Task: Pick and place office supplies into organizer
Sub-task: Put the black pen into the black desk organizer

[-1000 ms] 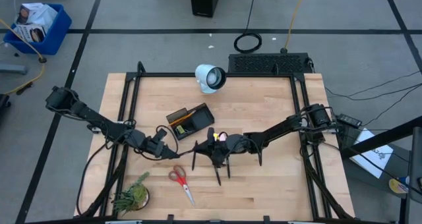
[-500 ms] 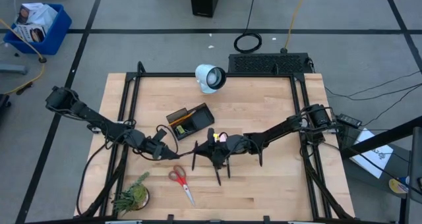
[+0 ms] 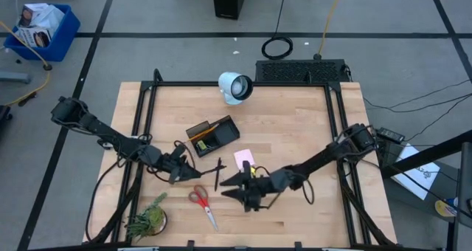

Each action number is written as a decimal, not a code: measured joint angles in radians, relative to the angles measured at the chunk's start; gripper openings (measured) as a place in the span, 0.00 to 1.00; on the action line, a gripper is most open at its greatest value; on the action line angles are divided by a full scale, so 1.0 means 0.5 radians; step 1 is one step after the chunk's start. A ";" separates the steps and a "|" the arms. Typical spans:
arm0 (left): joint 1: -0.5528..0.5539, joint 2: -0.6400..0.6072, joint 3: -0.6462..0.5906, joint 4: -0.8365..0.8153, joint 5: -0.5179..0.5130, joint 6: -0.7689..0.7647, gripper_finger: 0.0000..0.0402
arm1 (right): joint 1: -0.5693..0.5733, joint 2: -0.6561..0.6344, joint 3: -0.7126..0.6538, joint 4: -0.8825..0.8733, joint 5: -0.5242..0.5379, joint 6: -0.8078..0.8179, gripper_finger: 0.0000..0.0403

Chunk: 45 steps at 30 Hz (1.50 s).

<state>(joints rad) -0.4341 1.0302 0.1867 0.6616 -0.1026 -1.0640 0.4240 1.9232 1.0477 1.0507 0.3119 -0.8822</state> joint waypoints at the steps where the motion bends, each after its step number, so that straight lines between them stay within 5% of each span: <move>1: -0.003 0.000 -0.001 0.010 -0.014 0.061 0.09 | 0.015 0.000 0.000 0.061 -0.002 0.047 0.43; 5: -0.020 -0.001 -0.001 0.153 -0.061 0.320 0.08 | 0.073 -0.035 -0.001 0.353 0.011 0.353 0.41; 11: -0.040 -0.002 -0.001 0.393 -0.111 0.699 0.04 | 0.131 -0.224 -0.073 0.305 0.105 0.699 0.39; 16: -0.037 -0.002 -0.002 0.574 -0.097 0.981 0.08 | 0.095 -0.272 -0.181 0.337 -0.017 1.357 0.40; 21: -0.029 -0.002 -0.002 0.656 -0.094 1.193 0.07 | -0.061 -0.171 -0.224 0.394 -0.106 1.683 0.39; 29: -0.015 -0.007 -0.002 0.681 -0.110 1.301 0.07 | -0.347 0.167 -0.220 1.035 -0.260 1.818 0.39; 37: -0.005 -0.007 0.000 0.709 -0.153 1.302 0.06 | -0.526 0.431 0.028 1.009 -0.532 1.894 0.39; 45: -0.006 -0.007 0.000 0.722 -0.164 1.324 0.08 | -0.490 0.401 0.093 1.035 -0.620 1.714 0.39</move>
<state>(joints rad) -0.4370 1.0267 0.1867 1.0225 -0.1848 -0.4023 0.1791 2.1240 1.0941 1.5681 0.0018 -0.0251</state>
